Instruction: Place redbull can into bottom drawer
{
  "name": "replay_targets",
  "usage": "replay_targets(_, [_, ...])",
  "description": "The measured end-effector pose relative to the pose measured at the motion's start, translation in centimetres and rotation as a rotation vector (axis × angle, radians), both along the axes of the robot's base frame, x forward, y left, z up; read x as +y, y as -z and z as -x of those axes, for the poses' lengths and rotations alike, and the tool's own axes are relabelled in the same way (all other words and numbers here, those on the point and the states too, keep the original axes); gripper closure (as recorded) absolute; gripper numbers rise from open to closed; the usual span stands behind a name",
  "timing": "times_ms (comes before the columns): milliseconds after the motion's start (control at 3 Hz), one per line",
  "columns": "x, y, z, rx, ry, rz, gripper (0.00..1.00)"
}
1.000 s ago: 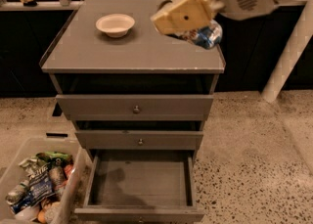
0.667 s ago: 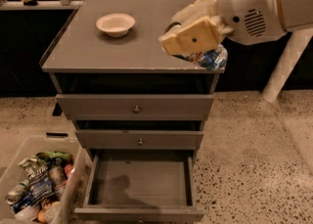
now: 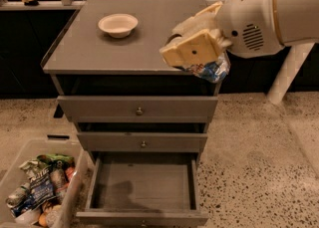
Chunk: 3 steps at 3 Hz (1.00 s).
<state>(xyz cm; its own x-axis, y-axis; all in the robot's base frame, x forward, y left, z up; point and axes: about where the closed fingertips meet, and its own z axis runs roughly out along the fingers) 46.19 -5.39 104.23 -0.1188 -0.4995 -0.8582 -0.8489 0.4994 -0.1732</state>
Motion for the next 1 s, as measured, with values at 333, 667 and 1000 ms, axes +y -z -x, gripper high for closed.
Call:
replay_targets(333, [-0.2,4.3,0.8,0.025,0.045,-0.022,1.0])
replay_targets(667, [-0.7,12.8,1.3,0.112,0.101,-0.037,1.0])
replay_targets(1000, [-0.8,16.7,2.4,0.168,0.115,-0.022,1.0])
